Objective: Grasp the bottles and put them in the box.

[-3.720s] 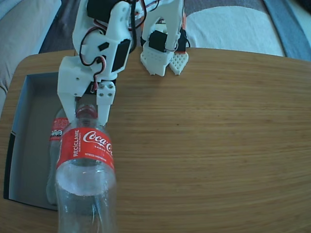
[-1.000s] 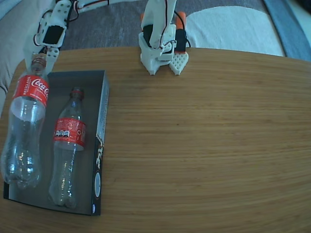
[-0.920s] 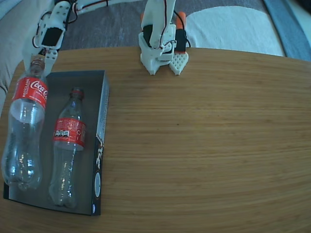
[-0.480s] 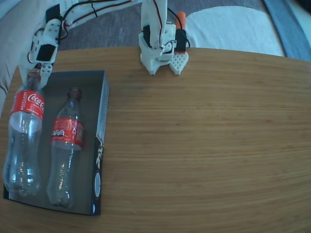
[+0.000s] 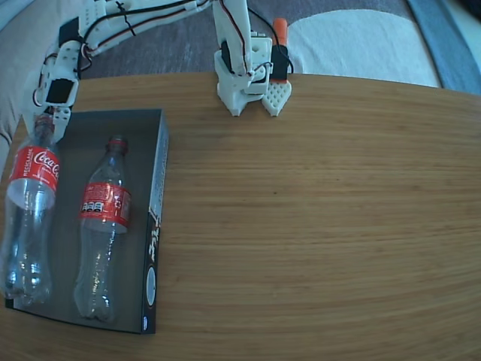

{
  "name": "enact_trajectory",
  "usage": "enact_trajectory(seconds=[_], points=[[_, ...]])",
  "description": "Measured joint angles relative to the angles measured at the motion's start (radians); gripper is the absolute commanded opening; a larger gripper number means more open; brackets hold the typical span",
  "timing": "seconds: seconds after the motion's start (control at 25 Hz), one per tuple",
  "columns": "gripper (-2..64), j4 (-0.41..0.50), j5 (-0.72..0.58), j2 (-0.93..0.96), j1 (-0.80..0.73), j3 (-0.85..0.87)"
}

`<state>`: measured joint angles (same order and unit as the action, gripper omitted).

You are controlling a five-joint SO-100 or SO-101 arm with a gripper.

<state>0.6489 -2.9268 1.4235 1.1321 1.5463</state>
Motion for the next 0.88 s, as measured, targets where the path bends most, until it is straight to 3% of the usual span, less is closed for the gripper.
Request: enact_trajectory(seconds=[0.88], points=[[-0.3,-0.006,0.0,-0.002,0.014,0.057]])
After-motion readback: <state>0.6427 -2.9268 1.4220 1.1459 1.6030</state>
